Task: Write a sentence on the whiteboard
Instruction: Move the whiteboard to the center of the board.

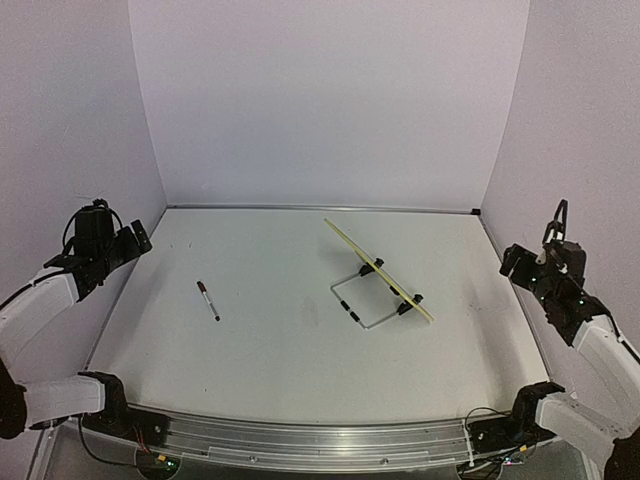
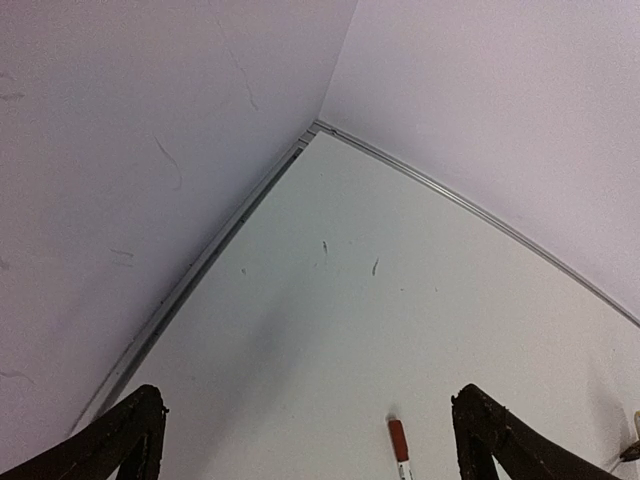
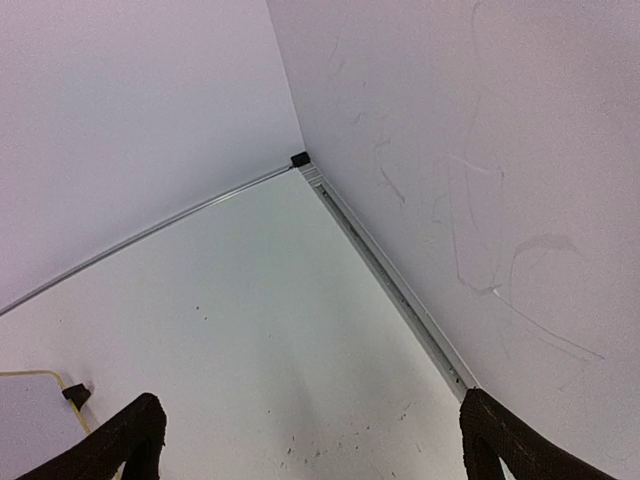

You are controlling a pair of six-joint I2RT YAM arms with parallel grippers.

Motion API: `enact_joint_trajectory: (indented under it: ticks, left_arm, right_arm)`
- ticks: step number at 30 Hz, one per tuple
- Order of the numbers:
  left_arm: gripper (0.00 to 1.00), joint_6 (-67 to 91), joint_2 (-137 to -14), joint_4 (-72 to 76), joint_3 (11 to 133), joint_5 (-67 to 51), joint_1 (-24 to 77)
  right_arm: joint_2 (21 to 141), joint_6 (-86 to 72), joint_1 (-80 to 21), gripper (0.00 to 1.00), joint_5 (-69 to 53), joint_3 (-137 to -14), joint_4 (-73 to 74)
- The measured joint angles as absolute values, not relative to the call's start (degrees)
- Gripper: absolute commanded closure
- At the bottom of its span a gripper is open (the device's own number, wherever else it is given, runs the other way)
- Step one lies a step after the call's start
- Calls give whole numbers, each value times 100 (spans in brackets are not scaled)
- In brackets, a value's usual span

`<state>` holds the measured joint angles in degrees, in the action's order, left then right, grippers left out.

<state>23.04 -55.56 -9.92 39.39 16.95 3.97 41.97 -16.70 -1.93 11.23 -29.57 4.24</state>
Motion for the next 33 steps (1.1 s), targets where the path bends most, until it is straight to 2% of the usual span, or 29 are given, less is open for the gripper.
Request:
enact_joint_trajectory:
  ticks: [6,13,20,27,29,33]
  left_arm:
    - [0,2735,-6097,-1163,4041,1190,743]
    - [3,3549,-7331,-1099,4519,1157,2559]
    - [18,4446,-8790,-812,4938,1072,3840]
    - [49,5166,-10277,-183,5870,744,4761]
    - [56,5318,-10640,-31,6181,601,4868]
    - [63,5544,-11322,187,6830,345,4975]
  right_arm:
    - [4945,-1613,-191,13,-59,-3441,929]
    - [5593,-1670,-202,11,-948,-3597,1201]
    - [5312,-1703,-202,10,-1187,-3507,1265]
    - [5275,-1771,-202,10,-1263,-3371,1298]
    - [5273,-1784,-202,9,-1268,-3358,1310]
    - [5236,-1793,-202,9,-1269,-3352,1318]
